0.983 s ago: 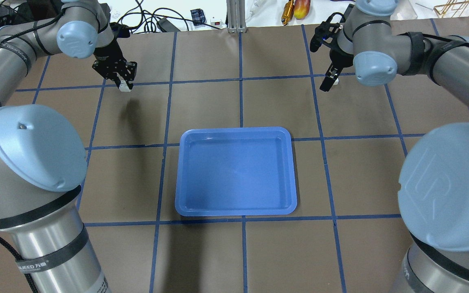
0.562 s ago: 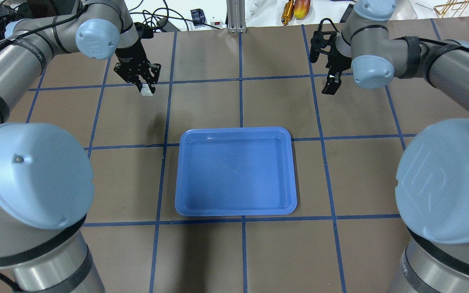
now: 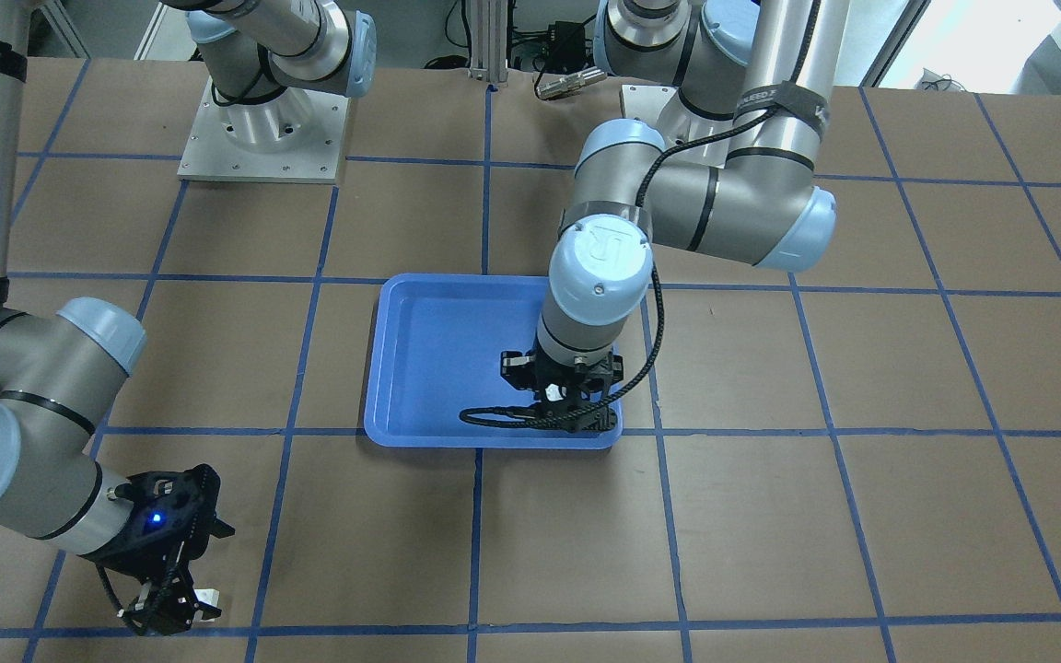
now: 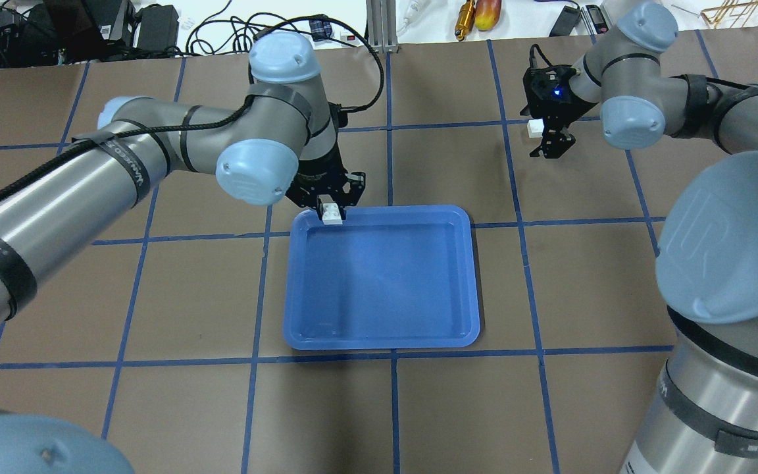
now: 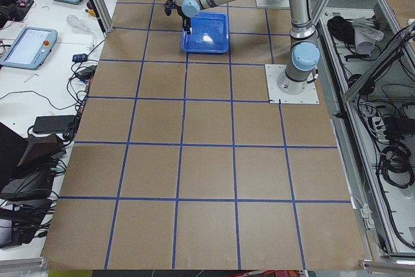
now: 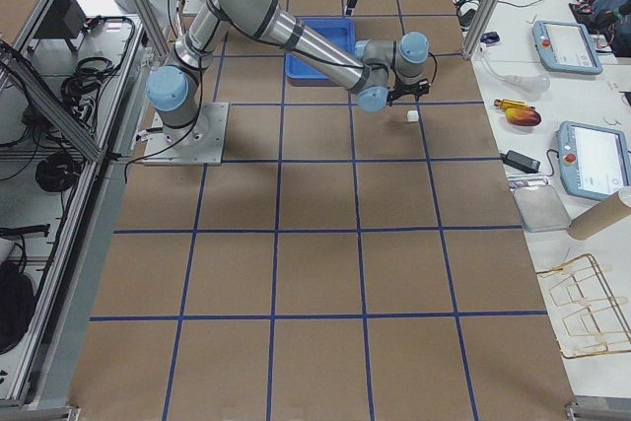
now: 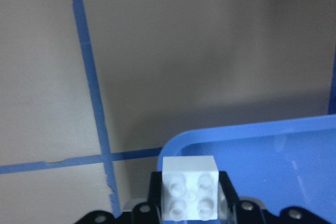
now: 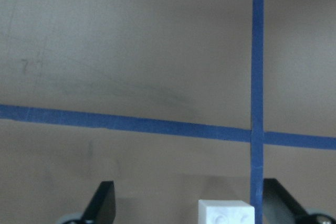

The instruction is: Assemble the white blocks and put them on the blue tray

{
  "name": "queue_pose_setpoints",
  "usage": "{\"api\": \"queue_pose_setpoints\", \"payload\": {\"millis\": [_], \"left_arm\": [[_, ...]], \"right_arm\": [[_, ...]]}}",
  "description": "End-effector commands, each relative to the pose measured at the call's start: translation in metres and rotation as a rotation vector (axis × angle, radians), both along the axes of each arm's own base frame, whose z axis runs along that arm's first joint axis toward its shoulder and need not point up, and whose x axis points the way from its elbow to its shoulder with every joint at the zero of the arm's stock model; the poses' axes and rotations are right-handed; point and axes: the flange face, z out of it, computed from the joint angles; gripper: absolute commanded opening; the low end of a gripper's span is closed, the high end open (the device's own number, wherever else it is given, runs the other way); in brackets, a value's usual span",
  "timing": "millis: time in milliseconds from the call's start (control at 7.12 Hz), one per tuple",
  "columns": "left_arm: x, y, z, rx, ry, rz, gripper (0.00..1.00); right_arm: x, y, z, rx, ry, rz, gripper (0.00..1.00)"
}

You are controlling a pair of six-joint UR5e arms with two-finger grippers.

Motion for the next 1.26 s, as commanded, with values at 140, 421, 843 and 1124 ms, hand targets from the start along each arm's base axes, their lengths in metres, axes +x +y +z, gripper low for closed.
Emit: {"api": "queue_pose_setpoints", "payload": {"millis": [140, 421, 843, 1124], "left_arm": [[-0.036, 0.037, -0.034, 0.006, 0.023, 0.021, 0.19], [-0.032, 0.05, -0.051, 0.024, 0.023, 0.022, 0.19], [-0.036, 0.063, -0.064, 0.074, 0.049, 0.036, 0.24], [-0.043, 0.066, -0.068, 0.076, 0.055, 0.033, 0.32]], "right_arm": [[-0.02, -0.03, -0.001, 0.052, -0.075, 0.006, 0.97], [-0.023, -0.043, -0.01, 0.116, -0.09, 0.003, 0.95], [-0.03, -0.041, -0.029, 0.177, -0.106, -0.003, 0.95], [-0.043, -0.041, -0.03, 0.178, -0.122, -0.027, 0.94]]}}
